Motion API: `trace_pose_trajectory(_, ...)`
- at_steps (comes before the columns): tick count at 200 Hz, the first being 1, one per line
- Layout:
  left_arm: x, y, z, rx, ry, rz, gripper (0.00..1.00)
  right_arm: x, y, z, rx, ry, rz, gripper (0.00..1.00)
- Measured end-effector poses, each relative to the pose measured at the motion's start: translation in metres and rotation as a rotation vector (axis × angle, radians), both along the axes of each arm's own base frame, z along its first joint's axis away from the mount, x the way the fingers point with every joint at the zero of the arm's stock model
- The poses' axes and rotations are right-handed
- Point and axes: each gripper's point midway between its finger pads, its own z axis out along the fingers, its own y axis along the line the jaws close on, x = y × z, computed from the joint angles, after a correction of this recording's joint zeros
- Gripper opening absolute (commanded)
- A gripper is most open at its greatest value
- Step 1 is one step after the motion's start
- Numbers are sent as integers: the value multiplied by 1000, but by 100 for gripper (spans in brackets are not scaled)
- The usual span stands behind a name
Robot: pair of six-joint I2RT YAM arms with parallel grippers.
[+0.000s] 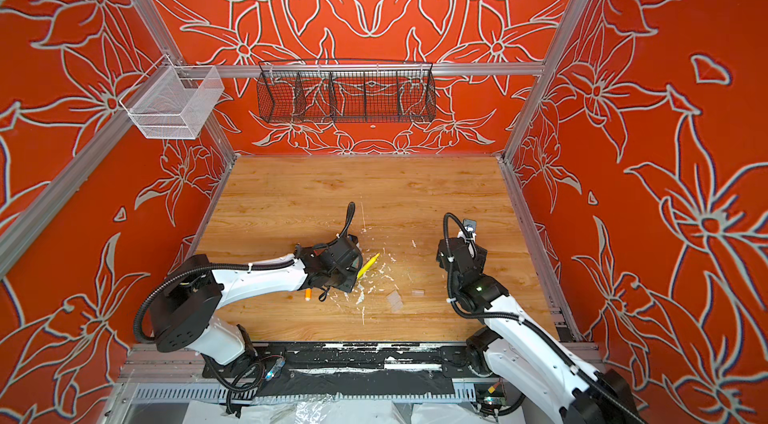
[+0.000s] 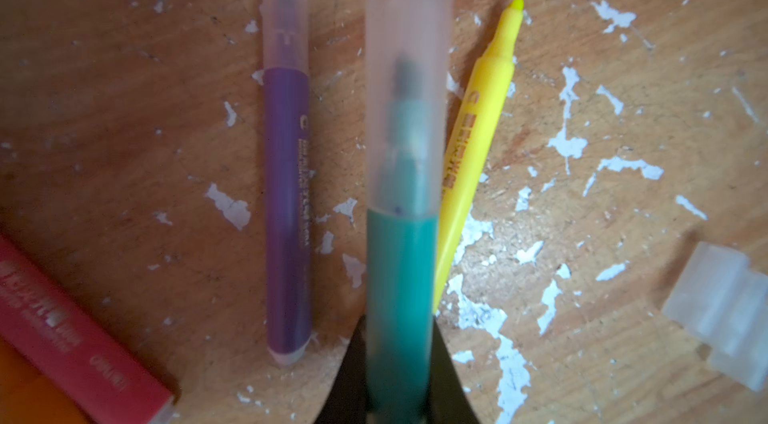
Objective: Insert the pens into the pen caps
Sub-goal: 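Set the capped green highlighter on the table and release it with the left gripper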
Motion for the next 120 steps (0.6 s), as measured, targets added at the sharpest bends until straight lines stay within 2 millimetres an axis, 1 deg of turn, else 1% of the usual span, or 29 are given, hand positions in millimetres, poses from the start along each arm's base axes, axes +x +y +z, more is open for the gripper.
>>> trace_pose_trajectory(14,2,-4,-2,7,10,-8,0,2,1,-2,0,4,2,81)
trace_pose_trajectory(64,20,-22,-12,58,27,-35,0,7,5,4,21,-28,10,82)
trace_pose_trajectory(73,23,-25,-11,64,28,-40,5,7,6,5,27,-31,16,82)
trace_pose_trajectory(99,27,-32,-6,68,31,-61,23,6,7,11,48,-60,23,83)
trace_pose_trajectory(120,28,-36,-2,56,28,-75,32,6,7,14,56,-75,26,82)
